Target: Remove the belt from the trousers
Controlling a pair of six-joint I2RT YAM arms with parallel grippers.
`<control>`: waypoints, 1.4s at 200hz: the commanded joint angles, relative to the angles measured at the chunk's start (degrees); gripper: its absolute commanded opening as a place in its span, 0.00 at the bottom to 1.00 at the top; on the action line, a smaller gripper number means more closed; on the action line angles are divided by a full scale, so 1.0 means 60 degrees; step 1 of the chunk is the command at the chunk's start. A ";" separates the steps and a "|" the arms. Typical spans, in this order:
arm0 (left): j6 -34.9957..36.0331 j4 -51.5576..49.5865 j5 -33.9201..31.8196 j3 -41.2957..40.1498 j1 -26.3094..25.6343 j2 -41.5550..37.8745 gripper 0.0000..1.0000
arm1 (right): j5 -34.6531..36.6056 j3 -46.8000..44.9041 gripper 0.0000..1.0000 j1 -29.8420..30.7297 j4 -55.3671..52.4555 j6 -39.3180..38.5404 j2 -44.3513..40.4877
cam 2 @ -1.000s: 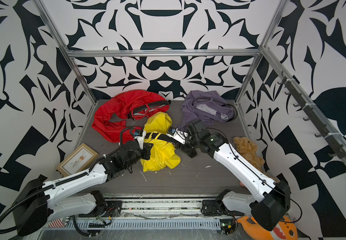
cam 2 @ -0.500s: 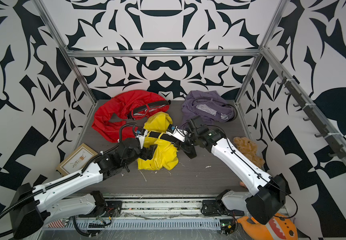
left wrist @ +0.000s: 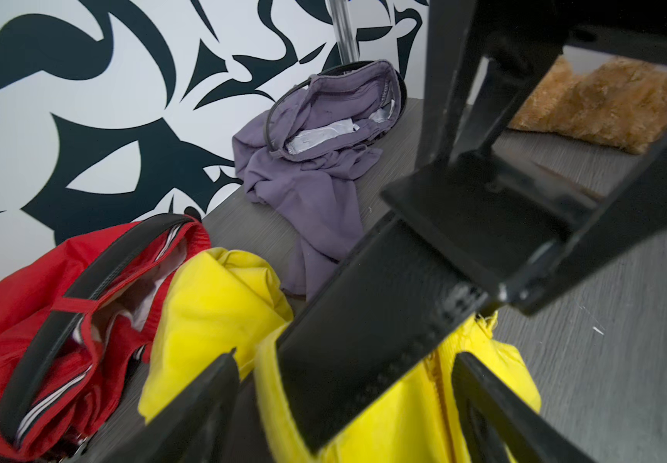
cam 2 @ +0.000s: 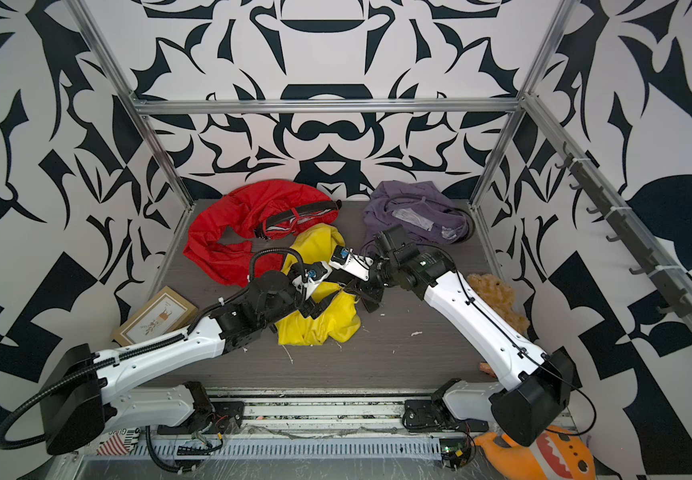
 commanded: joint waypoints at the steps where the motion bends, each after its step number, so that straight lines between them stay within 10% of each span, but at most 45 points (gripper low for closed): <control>1: 0.0683 0.1466 0.0292 0.0312 -0.0016 0.0245 0.77 | -0.0595 0.0539 0.16 -0.0010 0.0020 -0.0162 -0.0304; 52: 0.0876 0.2015 0.0350 0.0326 -0.0001 0.0687 0.47 | -0.0598 0.0517 0.15 -0.0104 -0.0124 -0.0267 -0.0363; 81: 0.0765 0.1970 0.0355 0.0231 -0.0002 0.0676 0.00 | -0.0567 0.0455 0.15 -0.0247 -0.0113 -0.0270 -0.0314; 119: -0.0831 0.0542 0.0133 -0.0140 -0.0003 -0.0171 0.00 | -0.0219 -0.0357 0.18 -0.0376 0.0761 0.0089 -0.0121; 156: -0.2586 -0.0288 0.0071 -0.0883 -0.0002 -0.0870 0.00 | -0.0404 -0.2072 0.50 -0.0361 0.3021 0.0800 -0.0375; 225: -0.3230 -0.2022 0.0271 -0.0459 -0.0005 -0.1200 0.00 | 0.0384 -0.3511 0.77 0.0502 0.5143 0.1164 -0.1775; 280: -0.3405 -0.2052 0.0333 -0.0432 -0.0001 -0.1491 0.00 | 0.1879 -0.3172 0.81 0.1867 0.5387 0.1272 -0.1701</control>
